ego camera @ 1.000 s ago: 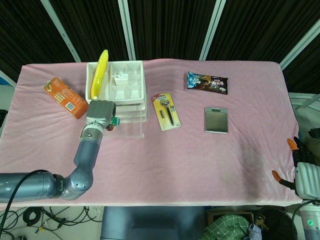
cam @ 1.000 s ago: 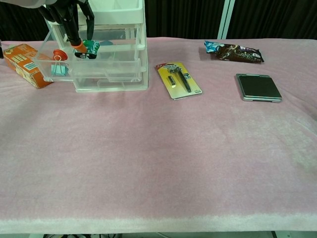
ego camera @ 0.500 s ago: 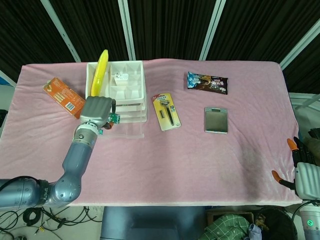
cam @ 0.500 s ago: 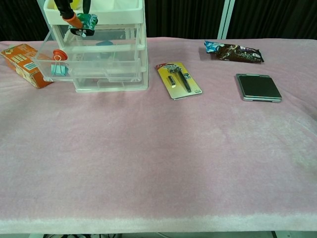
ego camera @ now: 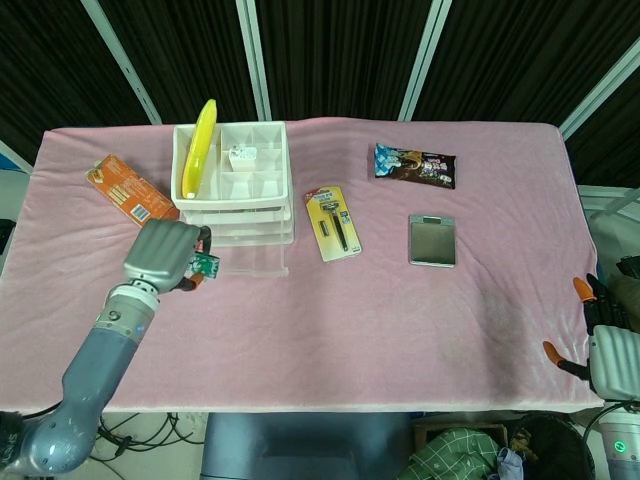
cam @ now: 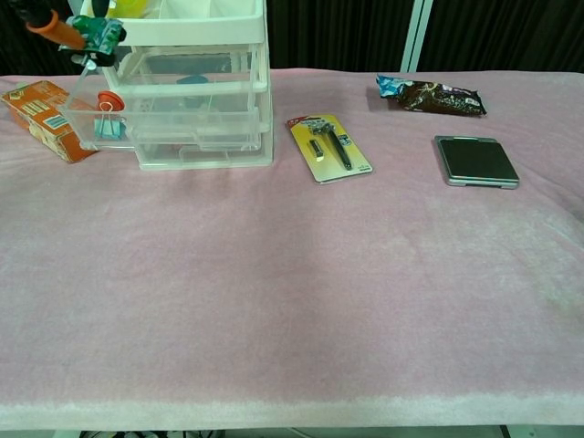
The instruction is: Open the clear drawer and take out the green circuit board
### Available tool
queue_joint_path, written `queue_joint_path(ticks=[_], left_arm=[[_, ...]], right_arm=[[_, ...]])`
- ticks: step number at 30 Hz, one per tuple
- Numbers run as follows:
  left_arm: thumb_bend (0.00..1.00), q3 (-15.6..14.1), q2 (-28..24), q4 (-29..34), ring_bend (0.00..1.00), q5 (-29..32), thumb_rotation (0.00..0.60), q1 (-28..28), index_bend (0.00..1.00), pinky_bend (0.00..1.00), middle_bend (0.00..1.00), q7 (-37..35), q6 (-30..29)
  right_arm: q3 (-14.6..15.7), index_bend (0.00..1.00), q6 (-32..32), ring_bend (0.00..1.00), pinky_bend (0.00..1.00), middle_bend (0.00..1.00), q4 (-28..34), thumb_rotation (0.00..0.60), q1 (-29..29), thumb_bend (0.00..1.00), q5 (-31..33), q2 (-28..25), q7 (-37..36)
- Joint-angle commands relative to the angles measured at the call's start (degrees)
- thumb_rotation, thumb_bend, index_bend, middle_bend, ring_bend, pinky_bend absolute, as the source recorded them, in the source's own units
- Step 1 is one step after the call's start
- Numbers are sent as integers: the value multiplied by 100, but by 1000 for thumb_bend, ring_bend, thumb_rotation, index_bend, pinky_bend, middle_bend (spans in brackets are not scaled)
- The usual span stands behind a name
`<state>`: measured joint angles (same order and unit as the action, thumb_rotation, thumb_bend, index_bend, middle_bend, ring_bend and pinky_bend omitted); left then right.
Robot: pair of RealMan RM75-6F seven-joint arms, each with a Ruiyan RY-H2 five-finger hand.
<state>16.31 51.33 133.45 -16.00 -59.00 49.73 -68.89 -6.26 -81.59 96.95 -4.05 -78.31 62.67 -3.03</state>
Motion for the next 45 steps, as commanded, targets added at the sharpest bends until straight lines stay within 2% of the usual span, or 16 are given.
queue_joint_path(ticks=[1, 4, 9, 13, 15, 20, 25, 32, 45], left_arm=[[338, -467, -290, 154, 1000, -786, 600, 524, 581, 1000, 1000, -331, 275], [338, -888, -330, 154, 1000, -1575, 600, 942, 581, 1000, 1000, -492, 389], [338, -1389, -51, -19, 1000, -2153, 600, 1336, 582, 1000, 1000, -566, 393], [338, -1800, 602, -559, 1000, -2545, 600, 1588, 582, 1000, 1000, -557, 413], [338, -1883, 959, -838, 1000, -2670, 600, 1668, 582, 1000, 1000, -547, 335], [338, -1975, 1708, -1449, 1000, -2855, 600, 1739, 582, 1000, 1000, -379, 153], [338, -1994, 2114, -1761, 1000, -2848, 600, 1782, 582, 1000, 1000, -314, 73], [296, -1983, 2524, -2159, 1000, -2734, 600, 1779, 578, 1000, 1000, -165, 25], [266, -1945, 2878, -2485, 1000, -2316, 600, 1772, 557, 1000, 1000, 25, -12]], right_arm=[[-4, 0, -3, 0, 123, 0, 2, 600, 2, 127, 7, 0, -2], [1, 0, -5, 0, 123, 0, 20, 600, 6, 127, 1, 0, 1], [3, 0, -27, 0, 123, 0, 39, 600, 15, 127, -7, 0, 6], [-15, 0, -35, 0, 124, 0, 44, 600, 22, 127, 19, -8, -24], [-18, 0, -37, 0, 124, 0, 38, 600, 23, 127, 19, -9, -33], [-24, 0, -31, 0, 123, 0, 41, 600, 25, 127, 32, -14, -57], [-25, 0, -18, 0, 123, 0, 39, 600, 23, 127, 41, -21, -64], [-27, 0, -15, 0, 123, 0, 37, 600, 22, 127, 38, -22, -74], [-21, 0, -9, 0, 123, 0, 37, 600, 25, 127, 29, -25, -92]])
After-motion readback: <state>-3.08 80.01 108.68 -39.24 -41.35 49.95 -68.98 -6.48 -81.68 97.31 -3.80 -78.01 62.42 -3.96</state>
